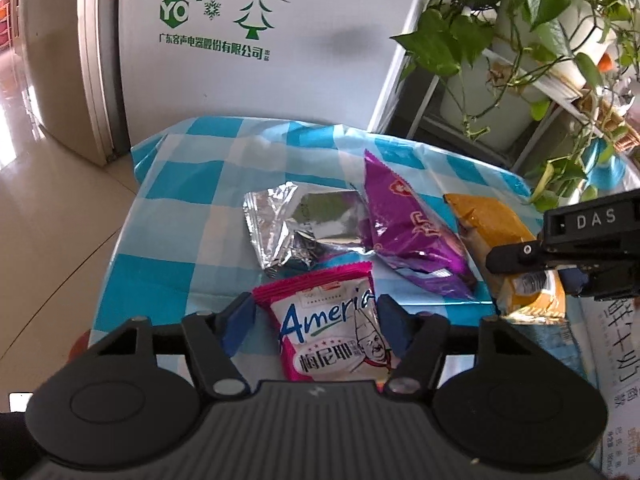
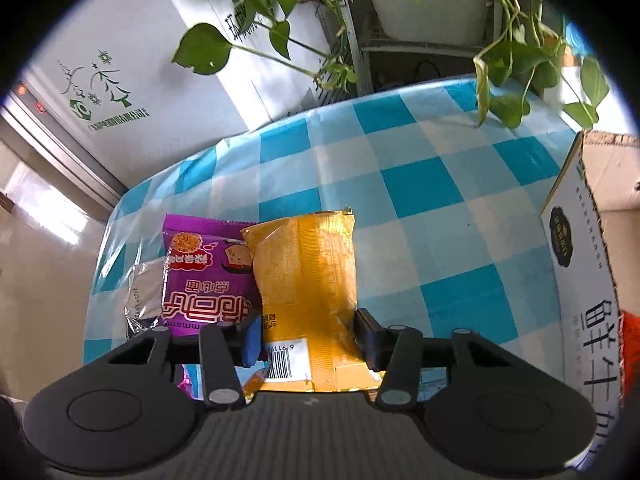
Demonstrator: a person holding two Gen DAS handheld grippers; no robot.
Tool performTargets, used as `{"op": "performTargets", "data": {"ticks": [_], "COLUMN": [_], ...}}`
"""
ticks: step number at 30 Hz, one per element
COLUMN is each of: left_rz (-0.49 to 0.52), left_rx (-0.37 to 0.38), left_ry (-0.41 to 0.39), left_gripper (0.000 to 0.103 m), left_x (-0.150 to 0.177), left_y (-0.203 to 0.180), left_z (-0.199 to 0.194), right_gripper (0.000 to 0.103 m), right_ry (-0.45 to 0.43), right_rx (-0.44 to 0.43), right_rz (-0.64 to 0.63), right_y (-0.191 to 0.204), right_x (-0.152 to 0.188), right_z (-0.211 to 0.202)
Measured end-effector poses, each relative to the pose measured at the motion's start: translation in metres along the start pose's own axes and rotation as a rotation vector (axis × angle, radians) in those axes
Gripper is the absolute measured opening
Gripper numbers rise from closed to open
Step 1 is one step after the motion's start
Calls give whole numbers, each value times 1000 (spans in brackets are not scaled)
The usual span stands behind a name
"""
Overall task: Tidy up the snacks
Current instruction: 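Close the left tool on the pink Ameria pack while the right tool holds the orange bag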
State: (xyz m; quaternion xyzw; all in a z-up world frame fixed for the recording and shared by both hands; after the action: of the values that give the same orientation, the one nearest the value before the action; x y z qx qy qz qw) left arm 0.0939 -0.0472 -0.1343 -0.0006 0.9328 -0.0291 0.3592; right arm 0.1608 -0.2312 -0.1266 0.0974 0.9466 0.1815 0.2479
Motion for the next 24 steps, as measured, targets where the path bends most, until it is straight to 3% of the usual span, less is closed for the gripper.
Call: {"op": "performTargets", "data": {"ticks": [9,16,17,19,21,23,24], "left_rz": [33,106,134,177,235,283,272], "left_rx": [4,17,9,-14,-23,-54,-42], "left_ry": [-16,56,70,69,85,66,59], "left_gripper": [59,63,65,82,89,89,81], "left_x": [0,11,15,17,22,24,25], "left_y": [-4,-8,-11,-16,-24,-30,-30], "left_z": [-12,-9,-8,-7,-3,-4,-4], "right_gripper": [53,53,53,53,53,53,53], "right_ry": [-21,-23,-23,-23,-24,-25,-26], "right_rx": [-26,-25,-27,-29,-32,-37,-38], "right_rz": [-5,-11,-12,-14,-12,-10,-10], "right_y": [-1,-4,-4,-4,-4,-4,-4], "right_x": [-2,0,0,1,0,0,0], "right_z": [-13,-20,-20,-22,-23,-24,-25]}}
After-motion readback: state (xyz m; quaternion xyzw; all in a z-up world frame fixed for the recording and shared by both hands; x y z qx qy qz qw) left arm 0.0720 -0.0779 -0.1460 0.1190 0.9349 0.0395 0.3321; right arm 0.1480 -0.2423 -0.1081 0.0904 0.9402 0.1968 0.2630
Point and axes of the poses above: each gripper's, at about its wrist camera, not at the fingertips, and z roughly the way its jaws point, y to its left, x to its underside, the point moved 8 cm from there along z, roughly the way its jaws point, and after that the axes turned 13 degrees about z, right-handed, at the moved point
